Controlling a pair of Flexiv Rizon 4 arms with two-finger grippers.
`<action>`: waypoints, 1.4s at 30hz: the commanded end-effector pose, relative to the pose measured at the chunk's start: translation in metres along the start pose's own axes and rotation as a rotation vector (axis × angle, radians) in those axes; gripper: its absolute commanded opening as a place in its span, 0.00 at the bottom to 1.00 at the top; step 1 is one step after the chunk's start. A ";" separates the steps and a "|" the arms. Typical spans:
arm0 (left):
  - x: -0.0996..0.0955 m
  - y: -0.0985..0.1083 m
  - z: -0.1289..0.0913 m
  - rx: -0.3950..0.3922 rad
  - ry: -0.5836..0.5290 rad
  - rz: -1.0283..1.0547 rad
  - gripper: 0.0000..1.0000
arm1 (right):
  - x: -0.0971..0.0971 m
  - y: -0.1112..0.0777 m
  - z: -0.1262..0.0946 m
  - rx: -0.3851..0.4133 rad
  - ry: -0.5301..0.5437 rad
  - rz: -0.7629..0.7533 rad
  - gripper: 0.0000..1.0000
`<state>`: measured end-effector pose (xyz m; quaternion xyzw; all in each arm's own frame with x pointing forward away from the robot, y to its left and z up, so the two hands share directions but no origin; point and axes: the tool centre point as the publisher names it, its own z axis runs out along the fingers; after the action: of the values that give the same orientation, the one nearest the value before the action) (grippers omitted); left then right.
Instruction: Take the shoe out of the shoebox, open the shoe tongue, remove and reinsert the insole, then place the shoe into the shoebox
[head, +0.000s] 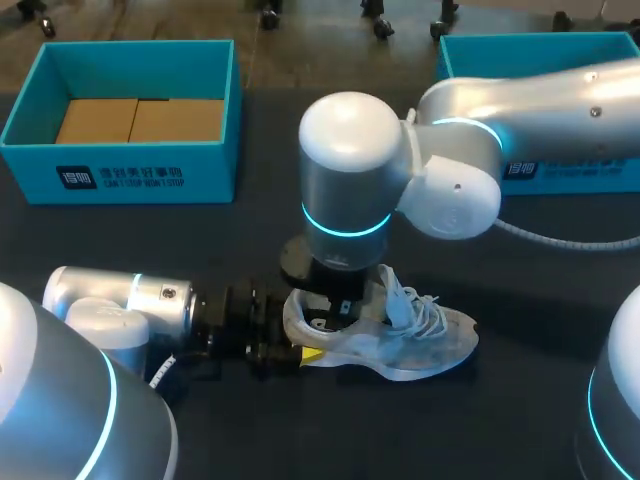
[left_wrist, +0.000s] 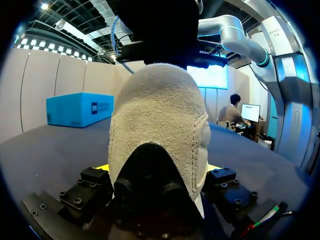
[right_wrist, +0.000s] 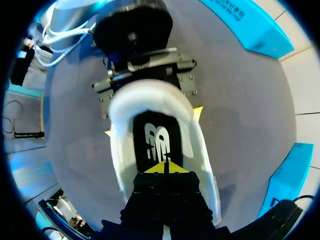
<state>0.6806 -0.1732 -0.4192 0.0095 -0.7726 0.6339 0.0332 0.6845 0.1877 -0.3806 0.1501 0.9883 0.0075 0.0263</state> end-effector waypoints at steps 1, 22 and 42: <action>0.000 0.001 -0.001 -0.001 -0.001 0.000 0.00 | -0.002 -0.008 0.009 0.000 0.001 0.014 0.00; 0.000 0.001 -0.001 -0.001 -0.001 0.000 0.00 | -0.014 -0.037 0.018 0.040 -0.021 0.046 0.47; 0.000 0.001 -0.001 -0.001 -0.001 0.000 0.00 | 0.017 -0.033 0.039 0.053 0.129 -0.011 0.35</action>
<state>0.6802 -0.1728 -0.4198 0.0091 -0.7728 0.6337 0.0333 0.6709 0.1542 -0.4085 0.1483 0.9881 -0.0099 -0.0390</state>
